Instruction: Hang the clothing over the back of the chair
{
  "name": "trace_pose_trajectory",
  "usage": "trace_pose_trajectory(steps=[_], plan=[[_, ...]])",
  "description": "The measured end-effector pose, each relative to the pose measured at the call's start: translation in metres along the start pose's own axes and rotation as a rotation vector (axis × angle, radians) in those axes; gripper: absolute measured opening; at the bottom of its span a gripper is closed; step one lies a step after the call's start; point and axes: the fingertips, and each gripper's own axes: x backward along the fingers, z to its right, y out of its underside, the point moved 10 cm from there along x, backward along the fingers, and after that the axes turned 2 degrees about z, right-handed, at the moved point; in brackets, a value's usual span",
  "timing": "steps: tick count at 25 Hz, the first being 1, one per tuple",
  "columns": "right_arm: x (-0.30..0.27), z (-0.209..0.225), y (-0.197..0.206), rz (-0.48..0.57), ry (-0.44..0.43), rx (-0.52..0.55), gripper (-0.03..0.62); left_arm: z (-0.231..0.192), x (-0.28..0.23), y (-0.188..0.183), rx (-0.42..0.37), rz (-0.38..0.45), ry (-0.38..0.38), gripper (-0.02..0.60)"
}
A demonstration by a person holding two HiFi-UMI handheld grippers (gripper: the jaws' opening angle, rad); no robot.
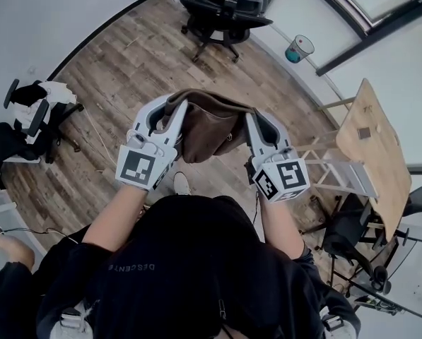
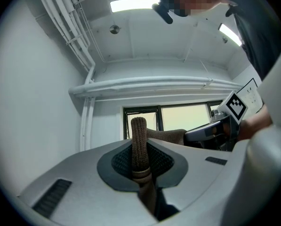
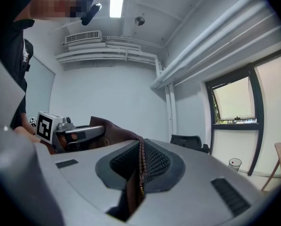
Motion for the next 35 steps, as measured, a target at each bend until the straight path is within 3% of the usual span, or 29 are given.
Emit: trace_pose_trajectory(steps=[7, 17, 35], plan=[[-0.03, 0.004, -0.004, -0.005, 0.034, -0.002, 0.035, -0.03, -0.016, 0.003, -0.012, 0.002, 0.029, 0.048], [-0.065, 0.032, -0.011, 0.011, 0.008, -0.008, 0.035, -0.052, -0.05, 0.003, -0.026, -0.011, 0.01, 0.048], [-0.14, 0.135, -0.027, 0.03, -0.083, -0.028, 0.035, -0.075, -0.159, 0.007, -0.049, -0.028, -0.062, 0.048]])
